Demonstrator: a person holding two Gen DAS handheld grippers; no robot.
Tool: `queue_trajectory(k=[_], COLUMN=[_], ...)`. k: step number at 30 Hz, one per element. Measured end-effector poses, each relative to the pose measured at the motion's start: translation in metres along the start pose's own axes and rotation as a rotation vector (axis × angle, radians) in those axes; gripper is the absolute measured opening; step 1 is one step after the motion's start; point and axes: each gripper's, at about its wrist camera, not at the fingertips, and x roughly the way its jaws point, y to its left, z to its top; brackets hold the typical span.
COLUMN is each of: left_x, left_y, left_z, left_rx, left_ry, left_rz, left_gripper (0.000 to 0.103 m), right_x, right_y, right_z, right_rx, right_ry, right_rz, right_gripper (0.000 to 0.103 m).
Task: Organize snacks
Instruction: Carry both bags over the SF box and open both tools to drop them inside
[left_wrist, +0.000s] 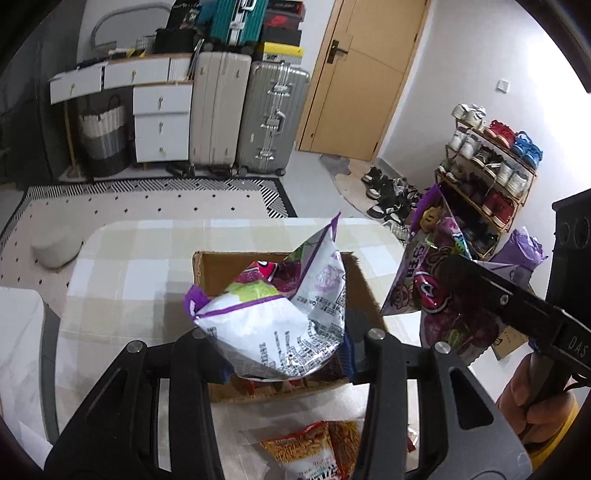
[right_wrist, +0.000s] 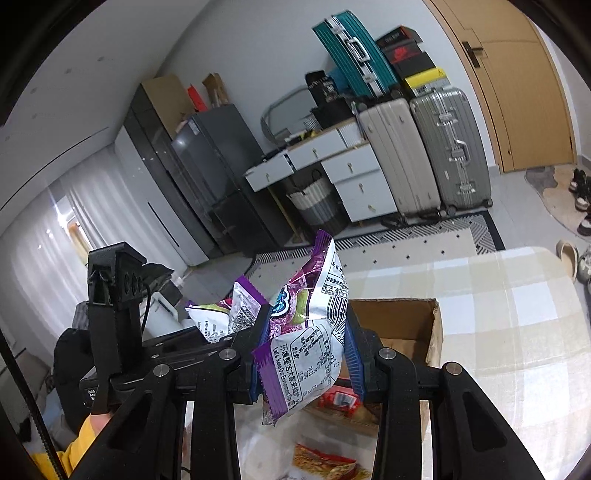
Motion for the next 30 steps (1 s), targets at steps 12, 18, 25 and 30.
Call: queue_trajectory(k=[12,18,25,30], left_x=[0.089,0.123,0.156,0.173], left_y=[0.027,0.033,0.032,0.037], left_z=[0.009,0.003,-0.006,-0.017], left_rx=[-0.019,-0.017,-0.014,-0.013], left_ry=[0.084,0.126,0.167,0.181], left_rz=[0.015,0.01,0.002,0.007], left_gripper=[0.039,0.039,0.04,0.041], right_x=[0.042,0.058,0.072,0.08], right_y=[-0.033,-0.045,-0.054,-0.057], right_z=[-0.002,-0.008,-0.013,-0.015], right_rx=[0.042,0.062,0.062,0.033], right_ry=[0.066,0.103,0.136,0.151], right_rz=[-0.026,-0.044,-0.088,-0.134], right_gripper=[0.036,0.036,0.036,0.036])
